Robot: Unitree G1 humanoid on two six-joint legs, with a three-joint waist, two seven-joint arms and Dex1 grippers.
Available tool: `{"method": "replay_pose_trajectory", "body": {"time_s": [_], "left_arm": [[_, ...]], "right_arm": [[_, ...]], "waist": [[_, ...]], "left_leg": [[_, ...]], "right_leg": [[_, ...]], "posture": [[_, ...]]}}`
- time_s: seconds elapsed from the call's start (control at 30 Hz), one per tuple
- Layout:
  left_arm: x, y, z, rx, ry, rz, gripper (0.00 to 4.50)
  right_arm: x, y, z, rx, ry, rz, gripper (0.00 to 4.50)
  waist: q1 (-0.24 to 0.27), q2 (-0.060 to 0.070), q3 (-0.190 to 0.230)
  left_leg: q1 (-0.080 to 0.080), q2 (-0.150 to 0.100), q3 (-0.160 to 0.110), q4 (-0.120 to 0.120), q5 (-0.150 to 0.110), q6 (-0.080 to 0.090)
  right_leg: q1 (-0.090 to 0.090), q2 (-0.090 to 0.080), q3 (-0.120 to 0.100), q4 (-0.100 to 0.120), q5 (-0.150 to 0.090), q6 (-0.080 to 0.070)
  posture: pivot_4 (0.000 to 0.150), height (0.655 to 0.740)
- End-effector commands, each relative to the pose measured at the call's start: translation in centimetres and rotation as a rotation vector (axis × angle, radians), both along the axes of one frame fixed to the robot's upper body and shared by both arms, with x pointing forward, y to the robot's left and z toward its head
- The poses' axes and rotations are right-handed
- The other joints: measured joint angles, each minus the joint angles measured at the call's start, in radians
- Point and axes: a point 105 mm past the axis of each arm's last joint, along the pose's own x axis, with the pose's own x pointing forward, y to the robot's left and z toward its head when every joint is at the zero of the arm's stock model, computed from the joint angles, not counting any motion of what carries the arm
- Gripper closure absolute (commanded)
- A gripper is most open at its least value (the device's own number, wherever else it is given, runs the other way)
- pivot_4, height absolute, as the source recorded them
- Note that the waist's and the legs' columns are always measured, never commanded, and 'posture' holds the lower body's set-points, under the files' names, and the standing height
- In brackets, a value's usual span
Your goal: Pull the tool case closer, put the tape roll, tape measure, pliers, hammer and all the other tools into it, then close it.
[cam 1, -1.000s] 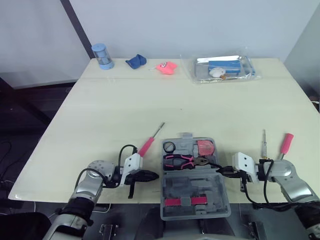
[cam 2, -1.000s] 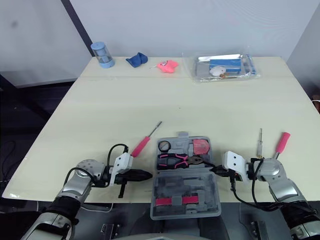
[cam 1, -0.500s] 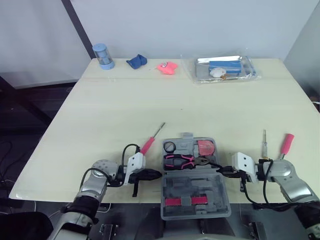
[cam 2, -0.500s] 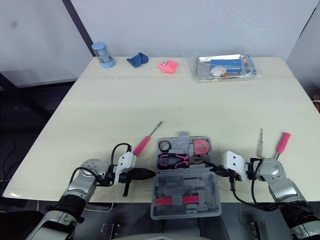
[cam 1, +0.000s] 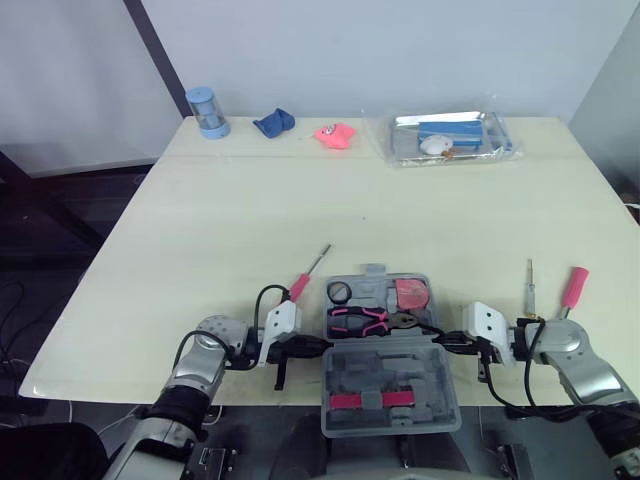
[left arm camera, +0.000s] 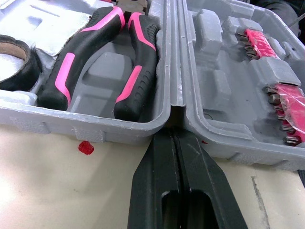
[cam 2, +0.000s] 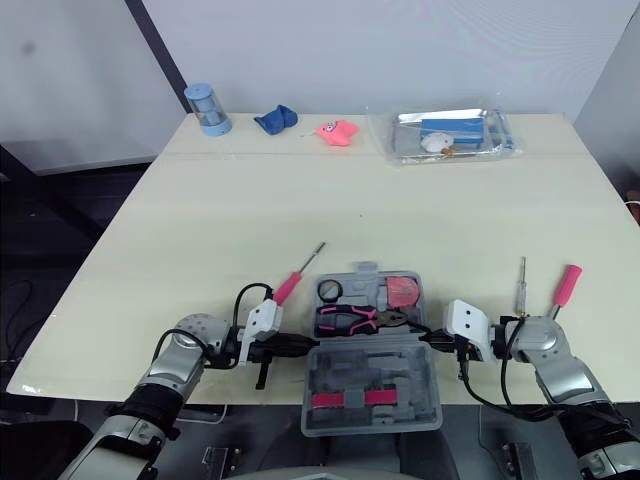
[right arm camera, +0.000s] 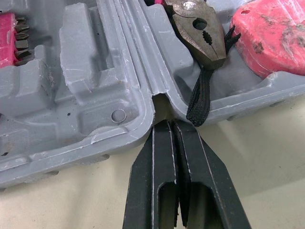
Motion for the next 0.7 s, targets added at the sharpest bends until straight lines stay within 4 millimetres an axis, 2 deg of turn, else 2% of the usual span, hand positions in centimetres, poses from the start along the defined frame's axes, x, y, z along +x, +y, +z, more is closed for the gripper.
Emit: {"method": "replay_pose_trajectory", "body": {"time_s": [0.03, 0.7], "left_arm": [[0.4, -0.9, 0.2, -0.003, -0.016, -0.007, 4.50], [4.0, -1.3, 0.9, 0.030, -0.082, 0.134, 4.50]], "right_arm": [[0.3, 0.9, 1.3, 0.049, -0.046, 0.007, 4.40], [2.0, 0.7, 1.9, 0.080, -0.075, -0.089, 4.40]], "waist": [[0.000, 0.000, 0.000], [-0.001, 0.000, 0.000]], "left_leg": [[0.000, 0.000, 0.000, 0.000, 0.000, 0.000], [-0.001, 0.000, -0.001, 0.001, 0.000, 0.000]], "right_leg": [[0.000, 0.000, 0.000, 0.000, 0.000, 0.000], [0.000, 0.000, -0.001, 0.000, 0.000, 0.000]], "posture": [[0.150, 0.7400], [0.150, 0.7400]]}}
